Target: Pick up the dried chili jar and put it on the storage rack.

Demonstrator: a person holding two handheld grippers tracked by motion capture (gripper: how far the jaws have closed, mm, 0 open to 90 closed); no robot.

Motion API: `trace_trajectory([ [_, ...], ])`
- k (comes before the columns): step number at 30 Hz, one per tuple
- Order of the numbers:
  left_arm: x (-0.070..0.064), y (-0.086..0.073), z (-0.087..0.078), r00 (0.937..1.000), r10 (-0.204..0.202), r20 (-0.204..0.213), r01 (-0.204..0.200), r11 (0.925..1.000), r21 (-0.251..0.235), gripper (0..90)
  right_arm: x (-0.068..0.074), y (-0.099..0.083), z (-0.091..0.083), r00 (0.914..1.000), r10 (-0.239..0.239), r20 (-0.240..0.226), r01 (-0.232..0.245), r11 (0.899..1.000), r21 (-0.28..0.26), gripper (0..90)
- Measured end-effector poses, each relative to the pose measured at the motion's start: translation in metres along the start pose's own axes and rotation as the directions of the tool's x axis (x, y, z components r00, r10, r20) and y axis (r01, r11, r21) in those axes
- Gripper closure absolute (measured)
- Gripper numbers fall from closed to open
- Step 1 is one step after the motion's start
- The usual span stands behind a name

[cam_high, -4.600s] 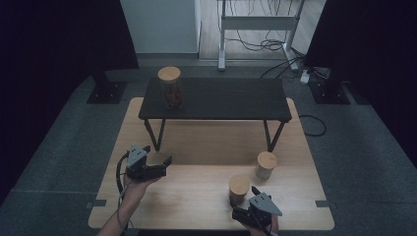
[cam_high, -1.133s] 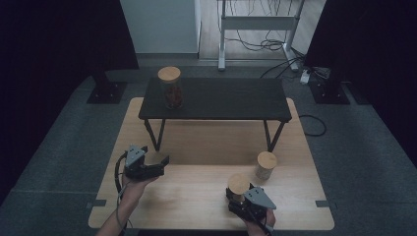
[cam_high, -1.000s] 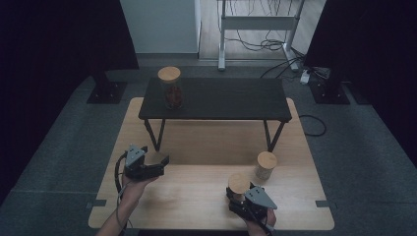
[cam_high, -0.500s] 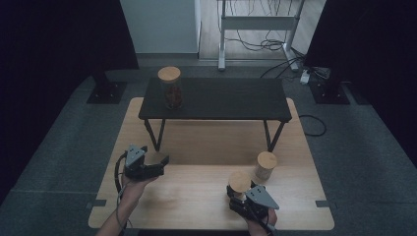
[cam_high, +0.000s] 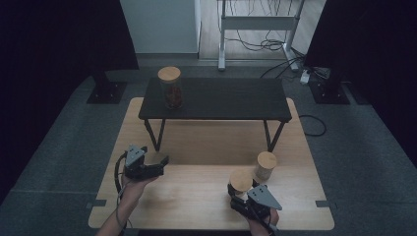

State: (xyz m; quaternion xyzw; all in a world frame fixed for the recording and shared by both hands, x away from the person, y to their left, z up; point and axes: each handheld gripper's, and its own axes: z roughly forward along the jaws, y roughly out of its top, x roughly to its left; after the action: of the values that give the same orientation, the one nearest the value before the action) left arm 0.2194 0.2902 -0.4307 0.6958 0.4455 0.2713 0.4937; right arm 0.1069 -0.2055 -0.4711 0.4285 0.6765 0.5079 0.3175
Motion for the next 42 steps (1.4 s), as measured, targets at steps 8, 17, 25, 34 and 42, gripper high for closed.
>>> trace_trajectory([
  [8,0.001,0.0,-0.001,1.0,0.0,0.0,0.0,1.0,-0.002,3.8,0.0,0.005,-0.001,1.0,-0.008,-0.004,0.007,1.0,-0.018,26.4],
  [17,0.001,0.0,-0.001,1.0,-0.002,-0.002,0.002,1.0,-0.002,3.8,0.0,0.007,-0.002,0.9999,-0.01,-0.001,0.01,0.999,-0.036,26.3],
  [25,0.001,0.0,0.0,1.0,-0.002,-0.002,0.002,1.0,0.0,3.8,0.0,0.009,-0.004,0.9999,-0.013,0.001,0.013,0.999,-0.049,26.4],
  [34,0.002,0.0,0.0,1.0,-0.002,-0.003,0.002,1.0,0.001,3.8,-0.001,0.014,-0.006,0.9999,-0.014,0.003,0.014,0.998,-0.067,26.4],
  [42,0.002,0.0,0.0,1.0,-0.004,-0.001,0.004,1.0,0.002,3.8,-0.002,0.02,-0.005,0.9998,-0.018,0.004,0.019,0.996,-0.087,26.3],
])
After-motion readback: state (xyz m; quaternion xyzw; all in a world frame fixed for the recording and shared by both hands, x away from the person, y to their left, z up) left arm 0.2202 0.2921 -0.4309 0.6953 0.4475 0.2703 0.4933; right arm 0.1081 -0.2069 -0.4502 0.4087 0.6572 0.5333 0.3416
